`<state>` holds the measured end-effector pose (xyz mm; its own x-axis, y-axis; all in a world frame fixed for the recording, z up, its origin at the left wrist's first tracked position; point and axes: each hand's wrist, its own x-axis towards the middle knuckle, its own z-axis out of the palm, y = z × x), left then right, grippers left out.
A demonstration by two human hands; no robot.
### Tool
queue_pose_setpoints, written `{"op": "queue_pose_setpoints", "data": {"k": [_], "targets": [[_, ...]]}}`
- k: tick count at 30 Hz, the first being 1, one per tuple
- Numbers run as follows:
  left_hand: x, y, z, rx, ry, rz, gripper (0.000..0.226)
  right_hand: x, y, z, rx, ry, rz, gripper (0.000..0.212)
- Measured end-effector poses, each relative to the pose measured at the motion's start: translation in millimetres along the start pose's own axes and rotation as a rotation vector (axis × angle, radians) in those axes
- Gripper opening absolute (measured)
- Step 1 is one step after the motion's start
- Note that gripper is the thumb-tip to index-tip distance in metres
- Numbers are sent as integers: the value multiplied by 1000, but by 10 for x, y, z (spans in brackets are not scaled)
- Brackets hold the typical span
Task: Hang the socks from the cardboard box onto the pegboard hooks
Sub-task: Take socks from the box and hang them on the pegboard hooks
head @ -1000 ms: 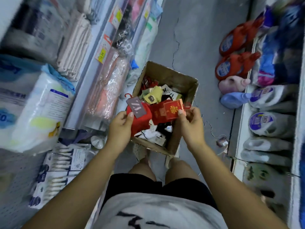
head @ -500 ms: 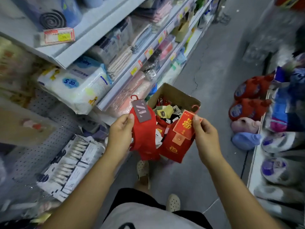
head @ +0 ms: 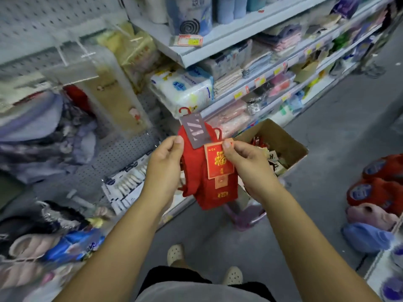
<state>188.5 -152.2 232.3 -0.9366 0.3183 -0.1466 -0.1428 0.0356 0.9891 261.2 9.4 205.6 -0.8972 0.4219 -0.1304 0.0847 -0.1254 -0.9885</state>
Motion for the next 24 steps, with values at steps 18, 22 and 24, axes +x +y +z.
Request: {"op": "queue_pose_setpoints", "data": {"k": [18,22,24], "targets": [[-323,849,-3085,-179,356,228,19,28,-784,3095,70,-274,-95,35],[-385,1025,-3521,-180,350,265,21,-33,-901,3587,95,-307,-175,29],[-398,1091,-3670,-182,345,294,22,-67,-954,3751,116,-315,-192,28]]}}
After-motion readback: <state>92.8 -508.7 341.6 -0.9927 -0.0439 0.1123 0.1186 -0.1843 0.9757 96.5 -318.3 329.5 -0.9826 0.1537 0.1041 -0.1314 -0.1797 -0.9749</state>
